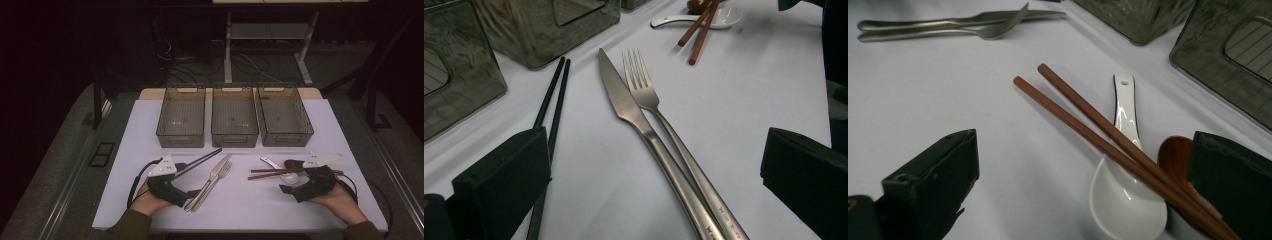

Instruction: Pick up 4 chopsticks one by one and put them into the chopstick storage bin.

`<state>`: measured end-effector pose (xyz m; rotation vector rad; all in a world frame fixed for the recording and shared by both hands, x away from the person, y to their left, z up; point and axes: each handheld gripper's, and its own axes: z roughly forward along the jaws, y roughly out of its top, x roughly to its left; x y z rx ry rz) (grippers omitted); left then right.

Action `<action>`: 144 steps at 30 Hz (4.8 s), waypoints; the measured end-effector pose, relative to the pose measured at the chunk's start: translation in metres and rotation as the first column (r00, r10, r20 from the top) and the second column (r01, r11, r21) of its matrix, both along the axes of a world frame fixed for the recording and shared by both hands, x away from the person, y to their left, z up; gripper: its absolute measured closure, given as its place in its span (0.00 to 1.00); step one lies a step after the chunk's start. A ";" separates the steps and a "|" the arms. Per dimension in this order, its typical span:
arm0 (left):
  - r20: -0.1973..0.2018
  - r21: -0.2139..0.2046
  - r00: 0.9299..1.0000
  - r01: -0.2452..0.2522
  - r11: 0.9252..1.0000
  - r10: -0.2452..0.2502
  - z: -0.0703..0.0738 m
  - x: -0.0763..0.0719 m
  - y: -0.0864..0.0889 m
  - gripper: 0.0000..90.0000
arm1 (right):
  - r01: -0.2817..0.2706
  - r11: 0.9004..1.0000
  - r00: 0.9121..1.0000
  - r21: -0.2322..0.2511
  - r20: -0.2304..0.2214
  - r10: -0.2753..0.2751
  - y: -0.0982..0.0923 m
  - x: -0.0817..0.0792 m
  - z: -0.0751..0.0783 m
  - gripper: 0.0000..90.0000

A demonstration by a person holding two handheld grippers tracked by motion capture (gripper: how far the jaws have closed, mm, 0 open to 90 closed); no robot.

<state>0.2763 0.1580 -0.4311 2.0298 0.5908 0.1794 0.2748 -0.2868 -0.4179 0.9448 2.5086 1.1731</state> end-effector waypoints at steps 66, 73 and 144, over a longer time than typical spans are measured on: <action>-0.007 0.009 1.000 0.010 1.000 -0.010 -0.002 -0.001 -0.001 0.00 | -0.186 0.967 0.980 -0.175 -0.099 0.171 0.002 0.050 -0.010 0.76; -0.007 0.010 1.000 0.010 1.000 -0.010 -0.002 -0.001 -0.001 0.00 | -0.198 0.966 0.978 -0.168 -0.103 0.182 0.002 0.050 -0.010 0.78; 0.003 0.012 1.000 0.022 1.000 -0.022 -0.002 -0.004 0.003 0.00 | -0.186 0.976 0.980 -0.110 -0.096 0.176 0.028 -0.006 -0.002 0.71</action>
